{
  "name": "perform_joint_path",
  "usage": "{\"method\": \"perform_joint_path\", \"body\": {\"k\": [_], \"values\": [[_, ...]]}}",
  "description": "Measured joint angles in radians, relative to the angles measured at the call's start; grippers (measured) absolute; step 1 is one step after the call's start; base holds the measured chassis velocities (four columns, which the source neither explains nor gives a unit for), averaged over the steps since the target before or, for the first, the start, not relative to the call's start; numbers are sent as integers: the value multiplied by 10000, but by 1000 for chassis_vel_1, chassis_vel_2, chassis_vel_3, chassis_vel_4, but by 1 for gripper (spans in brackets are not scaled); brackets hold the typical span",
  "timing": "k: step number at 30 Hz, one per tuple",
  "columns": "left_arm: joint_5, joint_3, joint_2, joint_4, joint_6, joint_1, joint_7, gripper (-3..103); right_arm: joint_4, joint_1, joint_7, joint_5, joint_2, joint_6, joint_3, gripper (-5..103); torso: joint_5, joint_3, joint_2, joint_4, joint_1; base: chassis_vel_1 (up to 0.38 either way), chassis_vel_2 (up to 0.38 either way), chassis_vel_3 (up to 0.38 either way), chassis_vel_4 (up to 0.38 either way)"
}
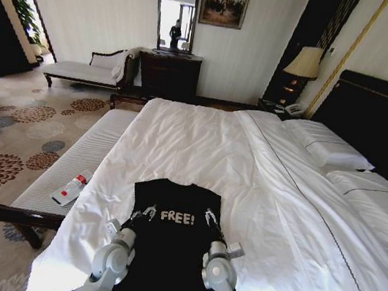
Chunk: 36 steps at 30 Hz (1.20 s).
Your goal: Fold the clothes on the bed.
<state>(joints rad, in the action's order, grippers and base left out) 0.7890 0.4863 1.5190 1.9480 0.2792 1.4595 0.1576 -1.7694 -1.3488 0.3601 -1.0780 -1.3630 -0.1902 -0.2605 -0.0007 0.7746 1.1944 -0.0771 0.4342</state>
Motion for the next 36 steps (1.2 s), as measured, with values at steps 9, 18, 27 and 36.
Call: {"method": "perform_joint_path", "body": {"k": [9,18,27,36], "values": [[-273,1057,-237,442,371,538,936,100,898,814,-1048,251,930,497,15,100,2,1,-1,3,0,0,0,0,0],[-283,1187,-73,1276,484,1045,1121,100,2441,2426,-2118,68,2081,1268,352,100,1,1,-1,3,0,0,0,0,0],[-257,1462,-184,1660,418,1373,1071,100,3619,3343,-2667,-675,2779,2113,474,100,2,1,-1,1,0,0,0,0,0],[-260,1515,-14,1867,348,1572,1068,100,4592,3668,-4653,-663,2706,2328,516,93,2,0,-1,1,0,0,0,0,0]]}}
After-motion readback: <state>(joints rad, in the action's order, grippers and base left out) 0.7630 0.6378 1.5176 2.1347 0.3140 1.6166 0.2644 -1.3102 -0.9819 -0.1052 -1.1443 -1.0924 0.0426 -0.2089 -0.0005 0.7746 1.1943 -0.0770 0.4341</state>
